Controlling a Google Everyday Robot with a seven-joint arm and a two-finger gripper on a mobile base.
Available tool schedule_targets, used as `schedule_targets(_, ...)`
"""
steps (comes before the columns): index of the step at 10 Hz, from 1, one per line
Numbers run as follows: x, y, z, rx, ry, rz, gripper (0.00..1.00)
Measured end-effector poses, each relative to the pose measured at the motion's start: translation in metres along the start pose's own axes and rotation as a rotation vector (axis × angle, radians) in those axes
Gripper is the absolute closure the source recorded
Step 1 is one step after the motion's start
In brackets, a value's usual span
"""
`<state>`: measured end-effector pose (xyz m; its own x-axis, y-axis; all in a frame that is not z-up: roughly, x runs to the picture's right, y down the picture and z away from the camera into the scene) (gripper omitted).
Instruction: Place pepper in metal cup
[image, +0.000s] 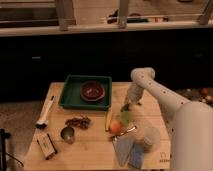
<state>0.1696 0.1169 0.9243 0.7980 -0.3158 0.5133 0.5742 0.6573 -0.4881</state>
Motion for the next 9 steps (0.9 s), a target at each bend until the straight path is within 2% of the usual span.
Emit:
schedule_targets(5,0.000,0.001,-0.001,-0.006,0.004,-0.001,1.00)
schedule_targets(6,0.003,0.005,-0.005,-0.008,0.017,0.004,1.00)
schedule_targets(9,0.007,0.005,-0.038,0.035,0.062,0.020,1.00)
